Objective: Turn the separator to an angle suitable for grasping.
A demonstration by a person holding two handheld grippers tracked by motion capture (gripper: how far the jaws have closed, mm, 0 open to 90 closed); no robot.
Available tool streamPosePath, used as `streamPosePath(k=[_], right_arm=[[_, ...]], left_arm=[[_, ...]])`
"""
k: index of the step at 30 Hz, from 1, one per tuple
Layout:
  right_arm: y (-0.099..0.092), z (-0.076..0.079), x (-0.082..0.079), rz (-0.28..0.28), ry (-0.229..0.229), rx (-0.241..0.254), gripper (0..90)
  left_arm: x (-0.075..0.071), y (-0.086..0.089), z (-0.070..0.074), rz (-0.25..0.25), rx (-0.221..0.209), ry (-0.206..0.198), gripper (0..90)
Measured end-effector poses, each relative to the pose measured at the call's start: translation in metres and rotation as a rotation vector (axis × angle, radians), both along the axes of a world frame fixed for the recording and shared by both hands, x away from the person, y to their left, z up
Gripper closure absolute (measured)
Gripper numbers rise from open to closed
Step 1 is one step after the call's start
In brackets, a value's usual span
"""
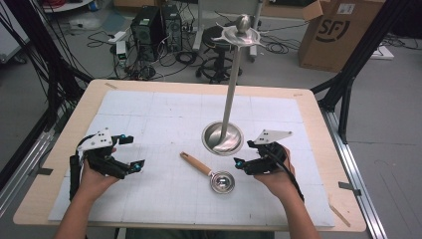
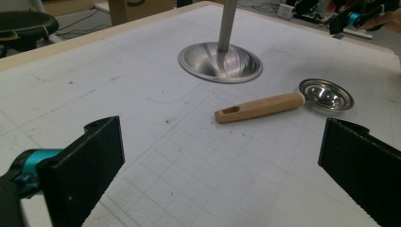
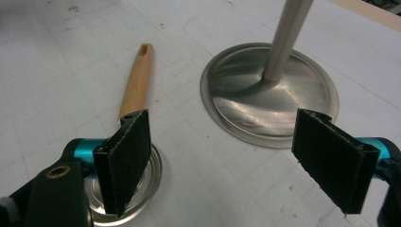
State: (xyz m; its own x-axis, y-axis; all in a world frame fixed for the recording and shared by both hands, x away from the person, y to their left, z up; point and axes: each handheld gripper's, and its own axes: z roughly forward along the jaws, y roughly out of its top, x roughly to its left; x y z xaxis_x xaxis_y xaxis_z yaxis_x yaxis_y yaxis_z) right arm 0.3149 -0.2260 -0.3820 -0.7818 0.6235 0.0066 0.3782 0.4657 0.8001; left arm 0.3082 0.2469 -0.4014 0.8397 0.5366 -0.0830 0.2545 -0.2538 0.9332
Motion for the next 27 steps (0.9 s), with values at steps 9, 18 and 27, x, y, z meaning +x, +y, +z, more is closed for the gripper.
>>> streamPosePath(k=[9, 18, 27], right_arm=[[0.019, -0.004, 0.003, 0.045, 0.033, -0.027, 24.9], [0.031, -0.005, 0.006, 0.059, 0.069, -0.052, 28.1], [0.042, -0.004, 0.008, 0.088, 0.07, -0.086, 30.6]], left_arm=[[0.0, 0.001, 0.0, -0.001, -0.008, 0.002, 1.7], [0.001, 0.0, -0.001, -0.003, -0.008, 0.007, 1.7], [0.001, -0.001, -0.001, -0.007, 0.001, 0.004, 1.7]])
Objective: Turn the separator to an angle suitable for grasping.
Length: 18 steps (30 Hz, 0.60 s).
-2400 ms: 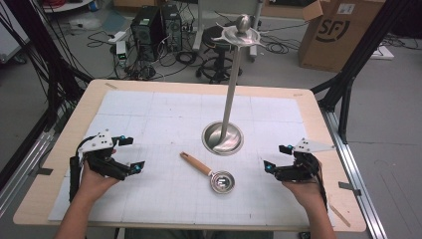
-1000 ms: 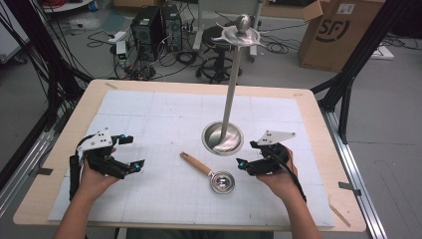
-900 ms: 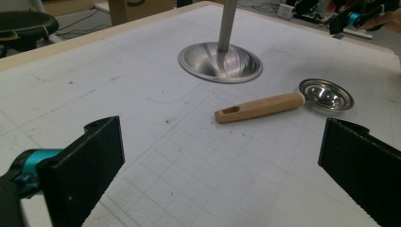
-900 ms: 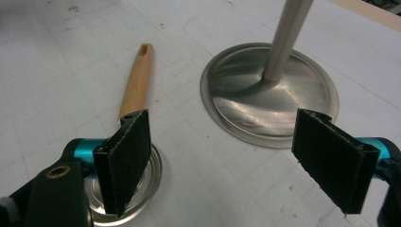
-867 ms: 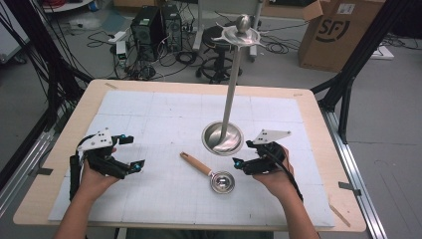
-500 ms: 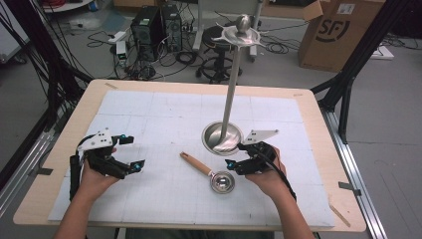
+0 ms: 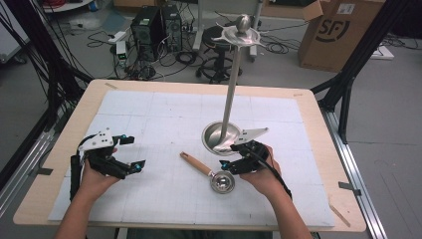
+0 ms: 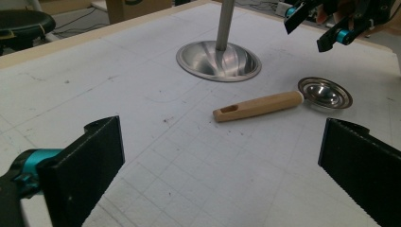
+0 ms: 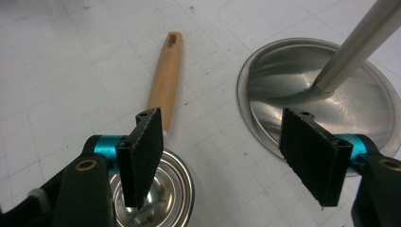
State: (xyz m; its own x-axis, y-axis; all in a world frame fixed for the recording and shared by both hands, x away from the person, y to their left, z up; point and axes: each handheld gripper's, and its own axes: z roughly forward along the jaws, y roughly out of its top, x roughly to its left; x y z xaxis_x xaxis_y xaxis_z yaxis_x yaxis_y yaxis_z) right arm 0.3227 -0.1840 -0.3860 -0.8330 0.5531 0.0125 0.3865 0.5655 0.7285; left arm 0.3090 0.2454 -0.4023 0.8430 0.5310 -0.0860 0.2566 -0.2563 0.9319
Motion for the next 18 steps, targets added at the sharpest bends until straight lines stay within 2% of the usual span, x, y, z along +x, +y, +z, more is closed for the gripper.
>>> streamPosePath(k=[18], right_arm=[[0.035, -0.008, 0.002, 0.079, 0.057, -0.085, 34.1]], left_arm=[[0.001, -0.001, -0.001, -0.002, -0.001, 0.006, 1.7]])
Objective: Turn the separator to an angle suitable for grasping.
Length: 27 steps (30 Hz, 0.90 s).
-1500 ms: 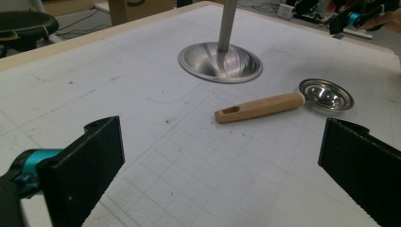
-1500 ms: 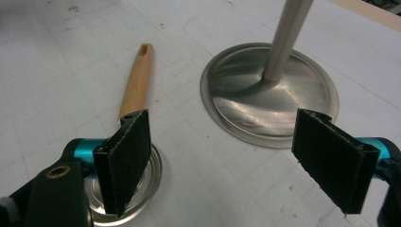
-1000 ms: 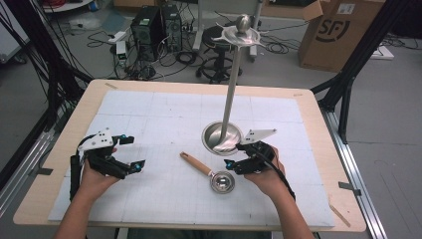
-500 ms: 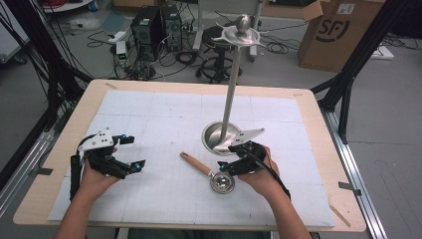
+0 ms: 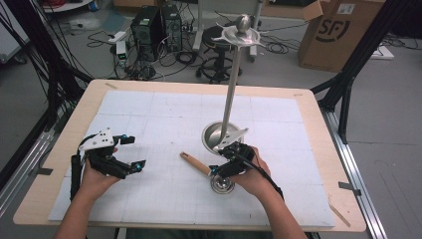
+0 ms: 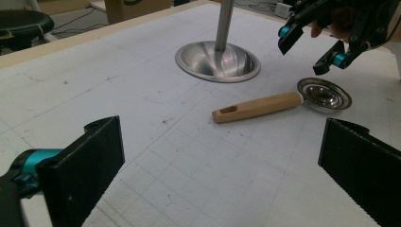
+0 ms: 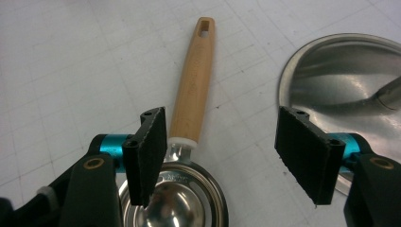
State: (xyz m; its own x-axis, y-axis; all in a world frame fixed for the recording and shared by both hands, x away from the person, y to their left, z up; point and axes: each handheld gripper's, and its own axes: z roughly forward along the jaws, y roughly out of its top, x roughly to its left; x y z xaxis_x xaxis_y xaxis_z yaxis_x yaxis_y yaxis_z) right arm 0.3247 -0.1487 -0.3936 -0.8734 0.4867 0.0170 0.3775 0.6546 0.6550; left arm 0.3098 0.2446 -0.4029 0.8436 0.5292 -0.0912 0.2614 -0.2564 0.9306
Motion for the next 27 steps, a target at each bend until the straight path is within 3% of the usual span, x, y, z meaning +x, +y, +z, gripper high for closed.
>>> streamPosePath(k=[27], right_arm=[[0.028, -0.019, 0.005, 0.03, 0.087, -0.098, 44.5]], left_arm=[[0.001, -0.002, -0.002, -0.005, 0.009, 0.008, 1.7]])
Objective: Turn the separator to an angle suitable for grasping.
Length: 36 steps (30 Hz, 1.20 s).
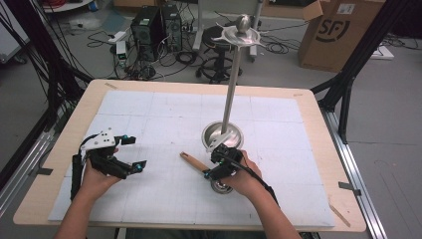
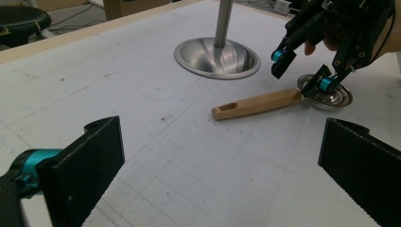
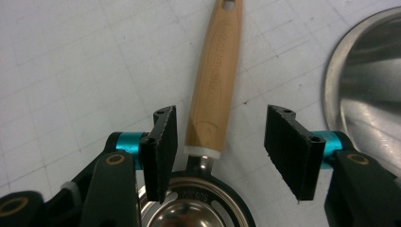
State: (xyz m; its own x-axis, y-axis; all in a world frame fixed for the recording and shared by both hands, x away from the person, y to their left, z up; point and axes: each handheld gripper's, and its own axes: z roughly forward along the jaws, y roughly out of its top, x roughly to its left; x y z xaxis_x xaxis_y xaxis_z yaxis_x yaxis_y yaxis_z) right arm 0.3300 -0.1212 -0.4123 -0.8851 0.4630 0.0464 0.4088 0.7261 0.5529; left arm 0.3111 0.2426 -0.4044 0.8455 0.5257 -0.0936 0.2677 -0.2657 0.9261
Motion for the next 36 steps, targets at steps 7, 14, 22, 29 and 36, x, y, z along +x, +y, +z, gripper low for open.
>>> streamPosePath(k=[7, 14, 22, 29, 36], right_arm=[[0.008, -0.006, 0.0, 0.011, 0.01, -0.04, 47.5], [0.009, -0.011, 0.001, -0.003, 0.023, -0.074, 49.6], [0.009, -0.01, -0.001, 0.008, 0.013, -0.09, 53.2], [0.01, -0.009, -0.002, 0.03, 0.017, -0.102, 61.4], [0.011, -0.007, 0.0, 0.045, 0.027, -0.117, 63.9]], left_arm=[[0.0, 0.0, 0.0, -0.002, 0.002, 0.0, 1.7], [0.0, -0.001, -0.001, -0.003, 0.009, 0.001, 1.7], [0.001, -0.001, -0.001, -0.006, 0.015, 0.002, 1.7], [0.001, -0.002, -0.002, -0.007, 0.016, 0.006, 1.7], [0.001, -0.003, -0.002, -0.014, 0.026, 0.009, 1.7]])
